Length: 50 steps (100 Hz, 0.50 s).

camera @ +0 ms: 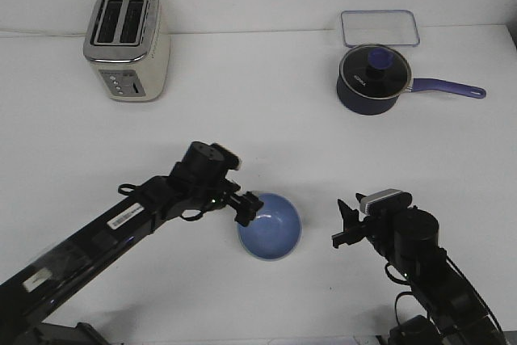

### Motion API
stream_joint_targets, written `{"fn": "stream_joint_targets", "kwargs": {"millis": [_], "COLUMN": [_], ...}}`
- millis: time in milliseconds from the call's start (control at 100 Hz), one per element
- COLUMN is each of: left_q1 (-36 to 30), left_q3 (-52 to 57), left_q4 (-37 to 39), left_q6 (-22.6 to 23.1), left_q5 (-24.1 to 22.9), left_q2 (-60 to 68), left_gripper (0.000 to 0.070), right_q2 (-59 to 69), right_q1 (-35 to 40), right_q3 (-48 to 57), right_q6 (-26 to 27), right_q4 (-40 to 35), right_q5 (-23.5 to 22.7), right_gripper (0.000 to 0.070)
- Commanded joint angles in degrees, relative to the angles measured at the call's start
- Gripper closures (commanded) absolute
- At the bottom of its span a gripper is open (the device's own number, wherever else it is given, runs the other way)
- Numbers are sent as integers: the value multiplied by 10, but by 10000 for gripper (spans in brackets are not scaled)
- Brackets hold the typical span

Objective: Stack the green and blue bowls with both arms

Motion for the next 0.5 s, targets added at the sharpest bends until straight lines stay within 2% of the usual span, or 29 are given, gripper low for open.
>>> {"fn": "stream_joint_targets", "kwargs": {"millis": [0, 160, 230, 270, 320, 370, 410, 430, 490], "left_q1": [12, 69, 101, 122, 151, 179, 200, 210, 239], "left_q3": [22, 22, 21, 19, 10, -13, -40, -58, -125], "left_q4": [24, 46, 43, 40, 41, 52, 67, 77, 119], "left_q6": [5, 48, 64, 72, 83, 89, 89, 89, 89], "left_q5": [-29, -159, -194, -203, -203, -203, -203, -203, -203], "left_q2": [-46, -148, -186, -208, -235, -267, -297, -314, -369], "left_gripper": [191, 198, 217, 289, 432, 591, 684, 699, 687], "right_q2": [2, 1, 0, -6, -16, -33, -51, -62, -98], "right_q1": [2, 2, 2, 2, 2, 2, 2, 2, 2], "right_q3": [3, 3, 3, 3, 3, 2, 1, -1, -12], "right_q6": [5, 5, 4, 3, 2, 0, -3, -5, -13], "right_q4": [4, 5, 9, 10, 10, 10, 10, 11, 19], "right_q5": [0, 3, 4, 5, 11, 21, 32, 39, 59], "right_gripper": [412, 412, 413, 419, 464, 562, 654, 700, 700]}}
